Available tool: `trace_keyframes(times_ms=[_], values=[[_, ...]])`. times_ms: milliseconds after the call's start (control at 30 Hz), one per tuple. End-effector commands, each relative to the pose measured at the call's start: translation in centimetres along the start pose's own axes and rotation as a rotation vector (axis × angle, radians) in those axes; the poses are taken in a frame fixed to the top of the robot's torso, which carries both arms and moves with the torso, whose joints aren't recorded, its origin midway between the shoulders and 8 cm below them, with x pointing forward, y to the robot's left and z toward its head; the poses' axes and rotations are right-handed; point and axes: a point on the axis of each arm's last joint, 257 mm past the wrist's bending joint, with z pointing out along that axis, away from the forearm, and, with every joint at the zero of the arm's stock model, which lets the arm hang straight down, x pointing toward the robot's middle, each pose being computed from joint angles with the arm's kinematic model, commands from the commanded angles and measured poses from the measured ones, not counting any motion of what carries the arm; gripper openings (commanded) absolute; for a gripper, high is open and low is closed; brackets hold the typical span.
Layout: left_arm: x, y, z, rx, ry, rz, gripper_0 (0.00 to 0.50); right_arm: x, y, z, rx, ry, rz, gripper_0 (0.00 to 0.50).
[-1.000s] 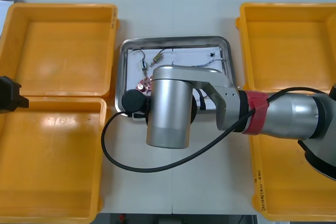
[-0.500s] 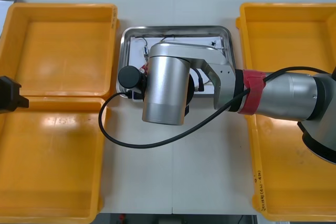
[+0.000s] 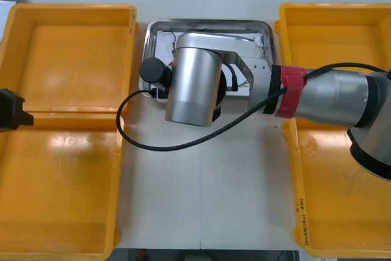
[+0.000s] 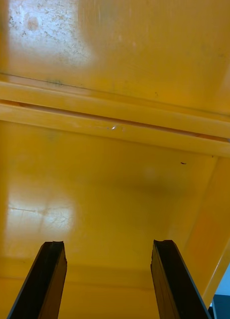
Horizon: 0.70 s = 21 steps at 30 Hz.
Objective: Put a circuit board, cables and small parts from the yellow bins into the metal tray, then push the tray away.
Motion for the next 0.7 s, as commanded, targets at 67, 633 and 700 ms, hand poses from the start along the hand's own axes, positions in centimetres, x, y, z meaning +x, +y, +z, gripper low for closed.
trace_keyframes(times_ms=[67,633,700], values=[[-0.4,1.3,-1.3,-0.042,-0.026,0.091,0.500,-2.8,-3.7,-2.3,0.035,-0.046,-0.021,0.000],[-0.4,1.3,-1.3,-0.042,-0.026,0.091,0.500,-3.5,-6.4,-1.7,0.068,-0.073,-0.005,0.000],[-0.4,1.3,-1.3,-0.042,-0.026,0.091,0.500,-3.9,-6.7,-1.7,0.075,-0.091,-0.005,0.000]])
